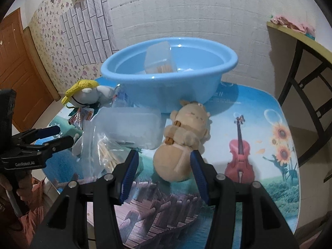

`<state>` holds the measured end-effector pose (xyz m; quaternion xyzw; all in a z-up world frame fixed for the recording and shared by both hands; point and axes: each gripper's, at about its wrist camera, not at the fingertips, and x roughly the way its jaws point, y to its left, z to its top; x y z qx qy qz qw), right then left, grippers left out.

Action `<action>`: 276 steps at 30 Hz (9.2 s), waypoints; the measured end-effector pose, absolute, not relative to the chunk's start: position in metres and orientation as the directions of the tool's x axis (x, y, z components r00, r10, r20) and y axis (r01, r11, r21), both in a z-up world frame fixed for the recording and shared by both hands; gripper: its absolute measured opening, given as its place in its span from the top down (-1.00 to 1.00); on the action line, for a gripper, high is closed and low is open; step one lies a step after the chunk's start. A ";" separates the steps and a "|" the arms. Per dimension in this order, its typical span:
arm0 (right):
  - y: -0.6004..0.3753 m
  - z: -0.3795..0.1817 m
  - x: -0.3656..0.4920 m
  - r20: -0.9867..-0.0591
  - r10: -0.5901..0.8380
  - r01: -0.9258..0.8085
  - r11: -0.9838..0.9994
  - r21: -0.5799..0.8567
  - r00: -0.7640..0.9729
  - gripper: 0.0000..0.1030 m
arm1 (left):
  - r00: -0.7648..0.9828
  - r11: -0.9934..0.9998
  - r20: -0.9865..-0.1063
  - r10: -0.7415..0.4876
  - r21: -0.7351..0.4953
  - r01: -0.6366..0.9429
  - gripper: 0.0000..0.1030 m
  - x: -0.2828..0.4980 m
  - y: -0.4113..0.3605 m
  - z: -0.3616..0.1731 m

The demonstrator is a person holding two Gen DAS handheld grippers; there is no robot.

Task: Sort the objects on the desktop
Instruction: 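Move the right tool to the tan plush bear while the left tool approaches the white hook, then close the right tool on the plush bear while the left tool closes on the white hook, then lift the plush bear with the right tool while the left tool carries the hook to the basin, then open the left tool over the basin while the right tool releases the plush bear into it, then move the right tool to the cotton swab bag while the left tool approaches the red snack packet, then close the right tool on the cotton swab bag while the left tool grips the snack packet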

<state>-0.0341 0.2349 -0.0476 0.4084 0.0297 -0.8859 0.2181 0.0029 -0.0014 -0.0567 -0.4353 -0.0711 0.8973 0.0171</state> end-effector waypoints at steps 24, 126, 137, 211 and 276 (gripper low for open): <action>0.244 -0.069 -0.047 -0.771 -0.315 0.344 -0.929 0.134 -0.553 0.20 | -0.639 -0.995 -0.763 0.097 -0.056 -0.084 0.10 -0.001 0.020 -0.069; 0.246 0.024 -0.033 -0.533 -0.491 0.460 -0.865 0.203 -0.689 0.13 | -0.759 -0.974 -0.611 0.226 -0.146 -0.172 0.64 -0.014 0.041 0.034; 0.238 0.022 -0.085 -0.531 -0.509 0.474 -0.854 0.215 -0.677 0.13 | -0.754 -0.971 -0.612 0.240 -0.133 -0.201 0.64 -0.064 0.057 0.038; 0.218 -0.024 -0.083 -0.779 -0.247 0.287 -0.954 0.091 -0.576 -0.25 | -0.635 -0.996 -0.772 0.018 -0.073 0.060 -0.81 -0.036 0.004 -0.026; 0.172 -0.069 -0.032 -0.821 -0.403 0.410 -0.882 0.231 -0.404 -0.50 | -0.618 -0.993 -0.781 0.087 -0.116 0.006 0.39 -0.028 -0.040 -0.072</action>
